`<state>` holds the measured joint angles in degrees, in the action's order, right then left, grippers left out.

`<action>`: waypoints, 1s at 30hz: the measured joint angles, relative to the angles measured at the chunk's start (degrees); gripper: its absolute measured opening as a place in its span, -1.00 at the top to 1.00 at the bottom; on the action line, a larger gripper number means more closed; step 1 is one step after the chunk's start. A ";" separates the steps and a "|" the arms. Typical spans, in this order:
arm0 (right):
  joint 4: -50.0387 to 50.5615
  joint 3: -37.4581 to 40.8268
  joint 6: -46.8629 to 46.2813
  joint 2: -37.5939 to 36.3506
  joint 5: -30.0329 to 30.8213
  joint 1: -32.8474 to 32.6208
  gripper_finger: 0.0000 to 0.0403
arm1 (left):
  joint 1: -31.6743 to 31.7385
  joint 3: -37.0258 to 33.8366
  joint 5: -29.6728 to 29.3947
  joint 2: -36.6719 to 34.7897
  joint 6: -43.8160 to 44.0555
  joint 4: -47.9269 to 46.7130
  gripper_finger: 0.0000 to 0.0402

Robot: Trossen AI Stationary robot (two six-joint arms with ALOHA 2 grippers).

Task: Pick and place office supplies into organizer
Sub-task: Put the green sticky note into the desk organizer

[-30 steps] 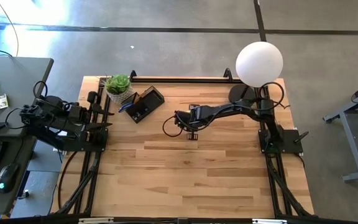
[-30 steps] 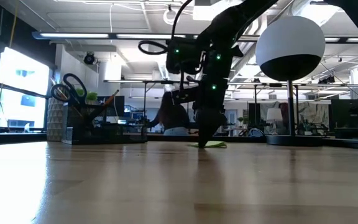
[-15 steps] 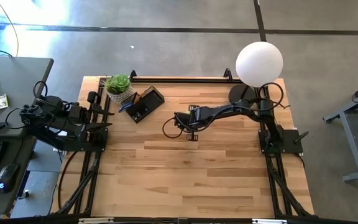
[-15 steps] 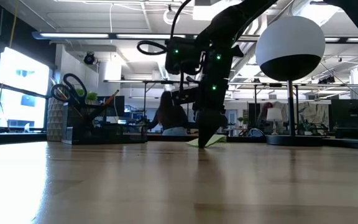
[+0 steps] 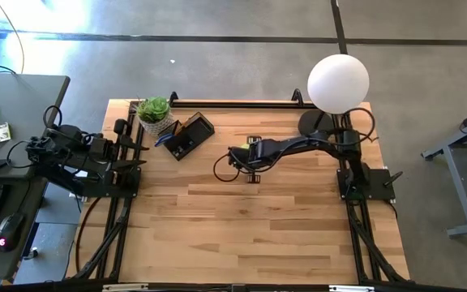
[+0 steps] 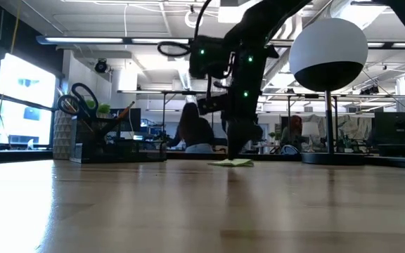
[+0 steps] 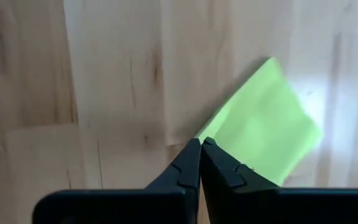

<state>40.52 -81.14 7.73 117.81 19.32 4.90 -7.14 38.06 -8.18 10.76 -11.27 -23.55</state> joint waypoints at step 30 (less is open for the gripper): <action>-8.10 12.74 27.54 -5.30 13.12 -0.43 0.20 | 0.00 0.00 0.02 0.00 0.00 0.26 0.26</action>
<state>32.42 -68.41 35.27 112.51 32.45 4.47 -7.14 38.06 -8.16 10.76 -11.27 -23.29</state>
